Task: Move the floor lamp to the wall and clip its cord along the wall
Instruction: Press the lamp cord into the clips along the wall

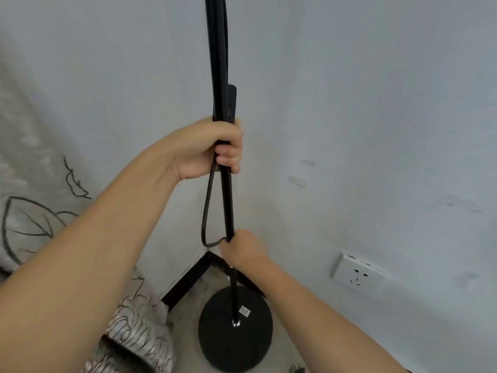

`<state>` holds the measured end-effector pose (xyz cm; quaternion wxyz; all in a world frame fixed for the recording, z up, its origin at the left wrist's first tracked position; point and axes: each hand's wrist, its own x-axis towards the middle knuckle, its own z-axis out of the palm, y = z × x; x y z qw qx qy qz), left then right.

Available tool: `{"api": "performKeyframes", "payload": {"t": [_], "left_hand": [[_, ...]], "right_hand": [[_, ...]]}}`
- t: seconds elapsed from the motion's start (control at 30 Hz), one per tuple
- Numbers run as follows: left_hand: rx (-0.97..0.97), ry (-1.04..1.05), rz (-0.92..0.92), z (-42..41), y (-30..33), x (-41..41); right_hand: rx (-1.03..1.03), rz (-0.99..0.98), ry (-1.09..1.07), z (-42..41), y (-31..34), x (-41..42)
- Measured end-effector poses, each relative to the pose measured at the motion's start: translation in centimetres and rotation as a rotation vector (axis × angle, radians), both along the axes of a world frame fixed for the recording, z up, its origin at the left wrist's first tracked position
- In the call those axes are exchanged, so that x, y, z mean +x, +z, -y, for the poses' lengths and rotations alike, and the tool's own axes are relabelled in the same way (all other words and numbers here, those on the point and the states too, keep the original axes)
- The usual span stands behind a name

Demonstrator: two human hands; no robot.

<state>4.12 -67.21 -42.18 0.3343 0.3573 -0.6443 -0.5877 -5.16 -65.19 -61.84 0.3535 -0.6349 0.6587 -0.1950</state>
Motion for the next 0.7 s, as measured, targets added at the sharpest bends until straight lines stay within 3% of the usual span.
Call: {"api": "performKeyframes", "payload": {"t": [0.1, 0.23, 0.33, 0.43, 0.57, 0.7], "left_hand": [[-0.069, 0.13, -0.08, -0.3, -1.2, -0.4], [-0.545, 0.695, 0.103, -2.9, -5.0, -0.5], [-0.744, 0.83, 0.064, -5.3, -6.3, 0.3], [-0.579, 0.738, -0.092, -7.0, -7.8, -0.1], [-0.195, 0.52, -0.095, -7.5, -11.5, -4.3], [-0.078, 0.405, -0.157, -5.6, -13.0, -8.3]], "right_hand": [[-0.066, -0.06, 0.043, -0.3, -0.7, -0.4], [-0.192, -0.085, 0.102, -1.9, -1.2, -2.8], [-0.287, 0.083, 0.068, -2.4, -0.4, -6.1], [-0.083, 0.365, 0.182, -1.8, 2.3, -9.5], [0.19, 0.559, 0.393, -1.9, 5.1, -13.7], [0.234, 0.755, 0.223, -2.5, 5.2, -17.5]]}}
